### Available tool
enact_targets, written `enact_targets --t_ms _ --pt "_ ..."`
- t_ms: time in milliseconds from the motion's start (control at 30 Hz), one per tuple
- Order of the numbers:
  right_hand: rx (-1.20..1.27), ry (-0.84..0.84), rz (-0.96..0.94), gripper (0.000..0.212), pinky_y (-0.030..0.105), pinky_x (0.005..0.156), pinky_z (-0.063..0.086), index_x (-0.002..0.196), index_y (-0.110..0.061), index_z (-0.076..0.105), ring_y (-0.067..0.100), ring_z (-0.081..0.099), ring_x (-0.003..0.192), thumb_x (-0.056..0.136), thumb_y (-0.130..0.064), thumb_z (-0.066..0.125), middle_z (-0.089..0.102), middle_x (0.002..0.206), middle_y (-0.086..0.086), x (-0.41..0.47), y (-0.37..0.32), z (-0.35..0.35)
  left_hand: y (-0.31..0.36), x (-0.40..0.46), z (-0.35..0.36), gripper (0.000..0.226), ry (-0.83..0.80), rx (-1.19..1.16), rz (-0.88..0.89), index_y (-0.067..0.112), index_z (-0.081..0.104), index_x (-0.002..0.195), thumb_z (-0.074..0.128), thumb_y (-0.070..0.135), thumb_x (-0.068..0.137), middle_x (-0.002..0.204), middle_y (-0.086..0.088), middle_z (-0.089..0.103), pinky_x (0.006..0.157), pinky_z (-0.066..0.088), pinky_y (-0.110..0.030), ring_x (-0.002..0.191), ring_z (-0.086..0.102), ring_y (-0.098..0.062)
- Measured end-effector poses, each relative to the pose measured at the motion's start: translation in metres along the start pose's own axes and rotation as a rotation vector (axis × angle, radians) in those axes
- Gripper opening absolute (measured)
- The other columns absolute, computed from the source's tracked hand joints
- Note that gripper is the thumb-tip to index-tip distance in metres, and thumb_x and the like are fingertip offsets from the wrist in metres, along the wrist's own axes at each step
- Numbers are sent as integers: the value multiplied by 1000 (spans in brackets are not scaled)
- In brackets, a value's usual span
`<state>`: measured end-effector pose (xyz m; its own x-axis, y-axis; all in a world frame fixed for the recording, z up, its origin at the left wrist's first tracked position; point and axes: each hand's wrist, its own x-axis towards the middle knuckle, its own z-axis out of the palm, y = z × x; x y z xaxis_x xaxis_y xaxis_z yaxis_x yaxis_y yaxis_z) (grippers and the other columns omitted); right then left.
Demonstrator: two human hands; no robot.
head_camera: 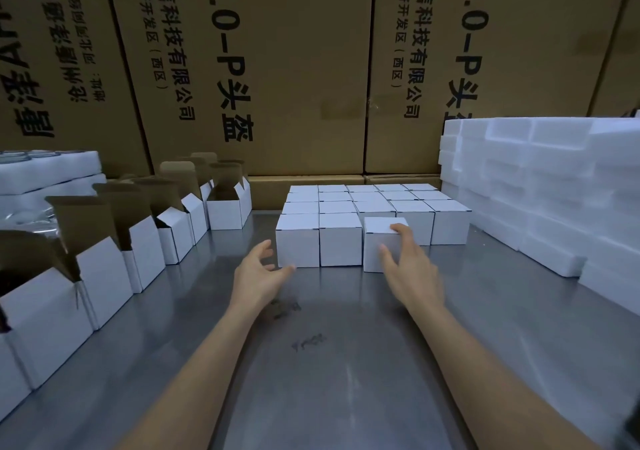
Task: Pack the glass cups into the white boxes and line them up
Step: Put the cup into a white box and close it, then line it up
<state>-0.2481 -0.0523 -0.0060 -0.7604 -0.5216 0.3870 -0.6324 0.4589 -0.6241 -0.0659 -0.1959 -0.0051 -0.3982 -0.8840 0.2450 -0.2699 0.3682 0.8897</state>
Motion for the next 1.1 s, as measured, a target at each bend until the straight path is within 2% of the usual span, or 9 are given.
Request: enact_targets --t_ms 133,200,300,400,567,667,733,933,1100 --pt "-18 -15 -17 45 37 73 35 136 -38 25 34 55 101 95 -23 35 54 128 2 11 2 5 -3 11 3 54 23 -28 32 18 55 131 74 21 81 126 1 61 84 44 -25 81 56 3" --pt "-43 -19 -17 51 36 72 35 140 -39 21 34 54 98 95 -16 32 52 130 2 13 3 7 -6 14 4 52 33 -28 36 18 56 130 74 20 81 124 1 62 85 43 -25 76 51 6" --pt "-67 -33 22 57 35 70 33 147 -39 6 33 55 93 100 -18 30 57 125 5 17 5 10 -8 16 5 51 35 -21 37 19 57 130 74 20 82 123 2 62 85 43 -25 78 52 3" --pt "-70 -39 99 60 36 69 34 150 -30 -9 30 52 84 103 -28 28 62 112 11 21 7 12 -9 15 5 48 47 -14 44 20 58 128 73 22 82 122 2 63 83 42 -24 74 51 8" --pt "-62 -32 158 58 37 70 35 150 -22 -4 35 58 98 103 -33 28 61 113 15 24 8 14 -8 16 5 47 55 3 49 19 58 128 72 23 83 124 1 62 84 42 -26 78 52 5" --pt "-72 -23 150 57 38 70 36 150 -19 -1 36 58 99 102 -33 28 62 112 15 24 8 15 -8 16 4 46 58 -5 37 19 58 128 70 22 84 126 1 61 92 44 -31 104 57 -12" --pt "-72 -11 145 59 38 70 35 150 -17 0 37 58 101 102 -32 30 62 114 15 23 8 15 -7 15 5 44 63 -19 34 19 59 127 69 21 84 124 1 62 93 45 -32 113 57 -18" --pt "-9 43 122 62 39 73 36 149 -18 3 37 55 110 100 -33 37 51 135 12 21 6 14 -7 17 6 48 99 -12 55 17 54 130 68 21 85 114 -2 59 85 45 -32 99 56 -17" --pt "19 153 128 59 41 77 41 148 -18 8 35 54 113 99 -32 38 47 138 8 13 1 8 -6 15 5 50 108 -37 62 17 49 132 67 21 86 107 -3 55 77 41 -28 88 53 -13"
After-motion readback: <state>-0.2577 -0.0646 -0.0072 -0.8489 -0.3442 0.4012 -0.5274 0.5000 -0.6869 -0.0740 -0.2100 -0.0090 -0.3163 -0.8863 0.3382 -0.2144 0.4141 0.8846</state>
